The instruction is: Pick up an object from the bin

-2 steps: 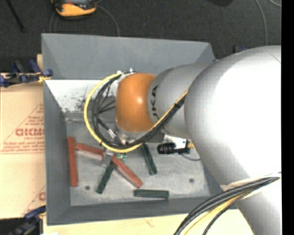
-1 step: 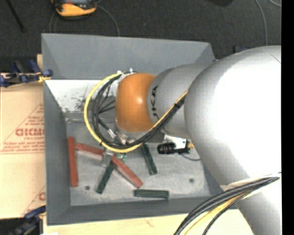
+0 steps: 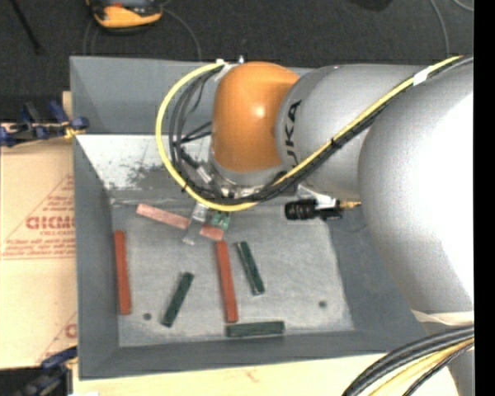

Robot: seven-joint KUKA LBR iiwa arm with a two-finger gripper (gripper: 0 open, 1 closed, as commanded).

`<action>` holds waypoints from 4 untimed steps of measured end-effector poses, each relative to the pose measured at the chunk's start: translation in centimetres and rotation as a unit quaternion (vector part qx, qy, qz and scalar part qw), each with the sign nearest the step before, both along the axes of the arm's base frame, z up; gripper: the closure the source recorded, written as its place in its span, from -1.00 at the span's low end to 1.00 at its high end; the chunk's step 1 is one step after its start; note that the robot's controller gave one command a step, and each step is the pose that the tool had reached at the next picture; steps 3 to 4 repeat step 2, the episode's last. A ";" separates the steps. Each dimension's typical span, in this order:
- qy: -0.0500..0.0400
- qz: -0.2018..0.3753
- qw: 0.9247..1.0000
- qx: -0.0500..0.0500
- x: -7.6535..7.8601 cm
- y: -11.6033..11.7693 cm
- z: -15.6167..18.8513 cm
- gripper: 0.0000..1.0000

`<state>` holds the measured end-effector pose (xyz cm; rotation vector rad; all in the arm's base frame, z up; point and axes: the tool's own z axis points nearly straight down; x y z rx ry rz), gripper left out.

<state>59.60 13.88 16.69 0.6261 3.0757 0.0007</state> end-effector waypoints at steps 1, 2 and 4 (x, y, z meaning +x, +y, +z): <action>0.000 0.000 1.000 0.000 0.0 0.0 0.0 1.00; 0.003 -0.002 1.000 0.000 -0.6 -0.5 3.7 1.00; 0.003 -0.002 1.000 0.000 -0.6 -0.5 3.7 1.00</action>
Offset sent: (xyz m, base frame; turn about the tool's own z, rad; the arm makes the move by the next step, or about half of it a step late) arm -0.0079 -0.0067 0.0595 0.0045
